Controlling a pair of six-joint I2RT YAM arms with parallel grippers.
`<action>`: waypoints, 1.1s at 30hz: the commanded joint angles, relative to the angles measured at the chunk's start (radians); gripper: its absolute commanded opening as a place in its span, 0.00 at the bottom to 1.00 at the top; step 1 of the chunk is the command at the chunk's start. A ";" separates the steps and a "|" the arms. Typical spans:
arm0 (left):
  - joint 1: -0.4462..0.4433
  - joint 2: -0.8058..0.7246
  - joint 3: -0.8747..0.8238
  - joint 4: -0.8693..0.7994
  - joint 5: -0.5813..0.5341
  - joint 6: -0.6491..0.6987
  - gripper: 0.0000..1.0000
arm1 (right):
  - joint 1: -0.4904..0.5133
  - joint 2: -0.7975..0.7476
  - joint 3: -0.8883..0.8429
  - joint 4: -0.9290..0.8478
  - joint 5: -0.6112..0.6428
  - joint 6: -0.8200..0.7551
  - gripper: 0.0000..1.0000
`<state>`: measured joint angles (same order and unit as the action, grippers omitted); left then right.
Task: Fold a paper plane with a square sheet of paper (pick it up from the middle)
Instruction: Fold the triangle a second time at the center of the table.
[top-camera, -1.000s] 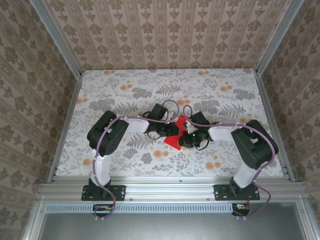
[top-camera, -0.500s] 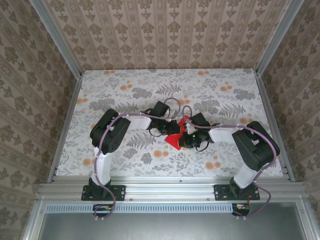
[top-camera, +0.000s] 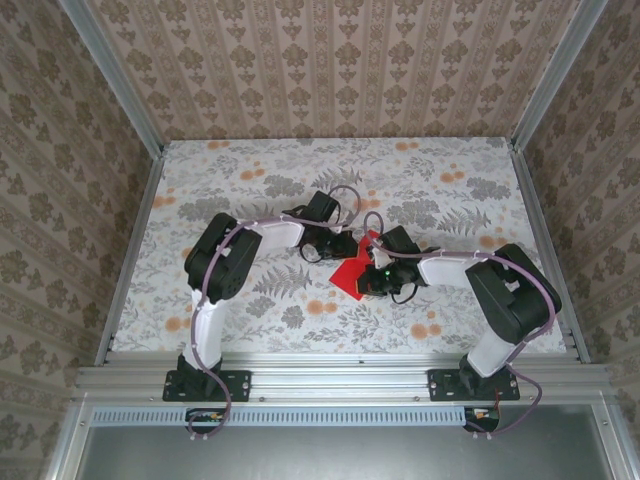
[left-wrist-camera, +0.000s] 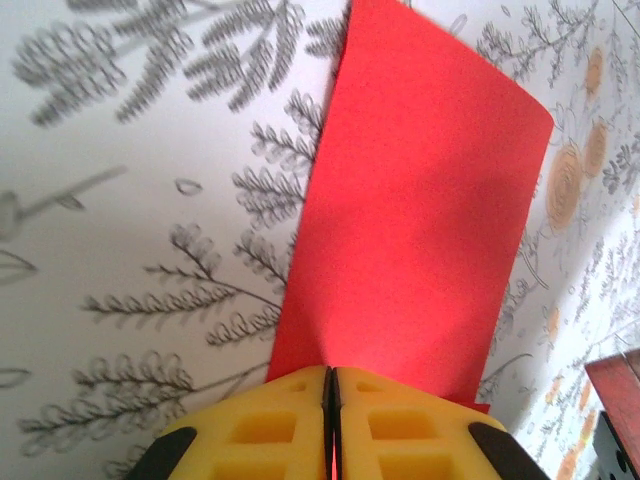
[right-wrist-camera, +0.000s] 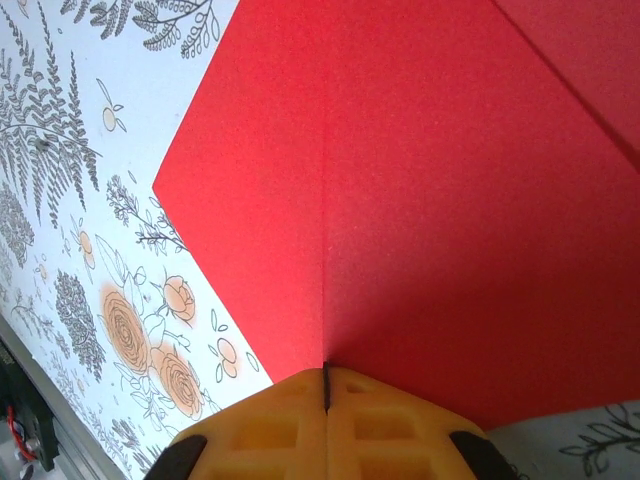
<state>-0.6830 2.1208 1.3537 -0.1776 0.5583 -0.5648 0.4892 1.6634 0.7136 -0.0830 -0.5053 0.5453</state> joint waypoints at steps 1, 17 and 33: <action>0.028 0.044 0.042 -0.060 -0.124 0.066 0.11 | 0.008 0.021 -0.059 -0.206 0.096 -0.025 0.05; 0.046 -0.036 0.091 -0.111 -0.117 0.118 0.16 | 0.011 -0.073 -0.028 -0.244 0.042 -0.036 0.07; -0.048 -0.271 -0.075 -0.158 -0.131 0.119 0.32 | -0.102 -0.234 0.026 -0.268 -0.065 -0.018 0.24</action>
<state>-0.7036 1.8687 1.3170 -0.2935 0.4397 -0.4660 0.4137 1.4502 0.7166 -0.3210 -0.5400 0.5274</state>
